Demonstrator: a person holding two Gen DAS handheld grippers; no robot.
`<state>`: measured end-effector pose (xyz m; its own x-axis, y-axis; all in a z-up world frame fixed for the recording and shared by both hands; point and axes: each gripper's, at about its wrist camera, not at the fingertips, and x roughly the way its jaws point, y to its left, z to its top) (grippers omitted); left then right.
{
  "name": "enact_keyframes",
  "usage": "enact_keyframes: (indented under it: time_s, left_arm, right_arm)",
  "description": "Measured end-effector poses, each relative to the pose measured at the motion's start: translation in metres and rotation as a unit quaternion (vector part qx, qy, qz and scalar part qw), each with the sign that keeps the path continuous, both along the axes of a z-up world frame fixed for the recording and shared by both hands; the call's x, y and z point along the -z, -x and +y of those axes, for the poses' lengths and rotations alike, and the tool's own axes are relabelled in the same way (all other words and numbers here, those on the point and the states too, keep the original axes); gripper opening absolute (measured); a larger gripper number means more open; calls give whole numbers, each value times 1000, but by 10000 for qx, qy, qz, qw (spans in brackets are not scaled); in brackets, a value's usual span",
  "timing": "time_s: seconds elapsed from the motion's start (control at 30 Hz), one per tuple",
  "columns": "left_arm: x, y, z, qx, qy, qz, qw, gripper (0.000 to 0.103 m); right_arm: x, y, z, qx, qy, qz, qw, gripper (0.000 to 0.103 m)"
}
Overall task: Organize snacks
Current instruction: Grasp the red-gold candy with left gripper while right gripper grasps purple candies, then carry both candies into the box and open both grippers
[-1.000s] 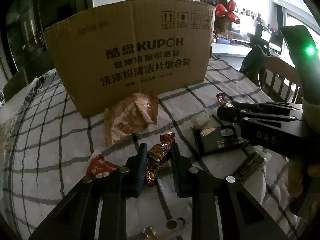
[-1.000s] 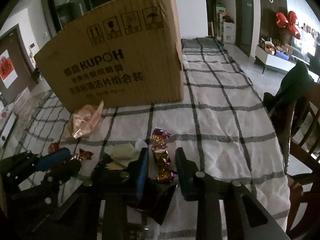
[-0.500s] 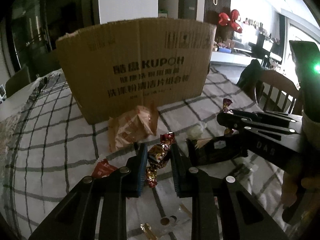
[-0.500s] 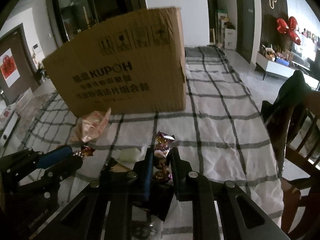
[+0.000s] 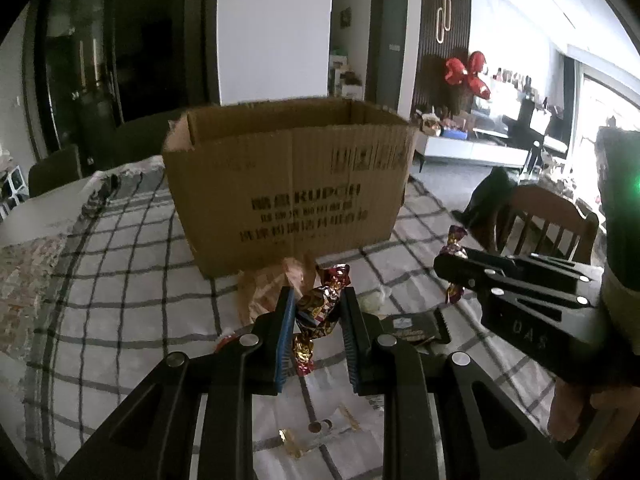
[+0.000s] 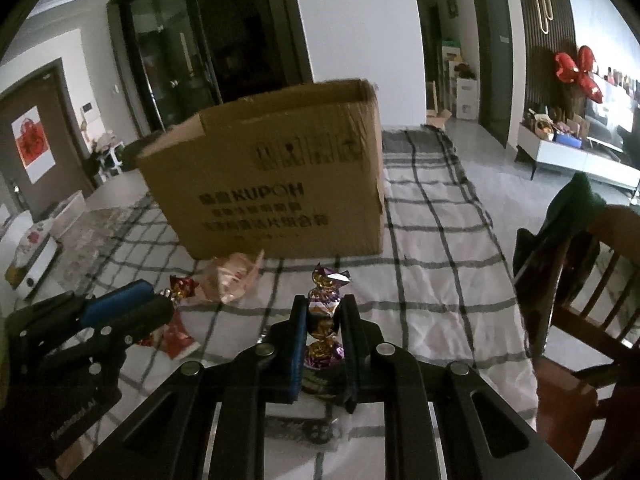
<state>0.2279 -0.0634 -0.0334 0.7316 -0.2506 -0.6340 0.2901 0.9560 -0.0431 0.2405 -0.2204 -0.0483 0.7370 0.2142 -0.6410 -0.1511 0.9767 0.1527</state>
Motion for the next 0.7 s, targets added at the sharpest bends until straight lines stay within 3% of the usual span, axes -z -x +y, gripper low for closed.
enact_keyframes:
  time_s: [0.43, 0.7]
  left_arm:
    - [-48, 15, 8, -125, 106, -532, 9984, 23]
    - [-75, 0, 18, -224, 136, -835, 9962, 23]
  right_arm:
    - [-47, 21, 7, -106, -59, -484, 9988, 18]
    - [-76, 11, 14, -210, -78, -811, 9965, 18]
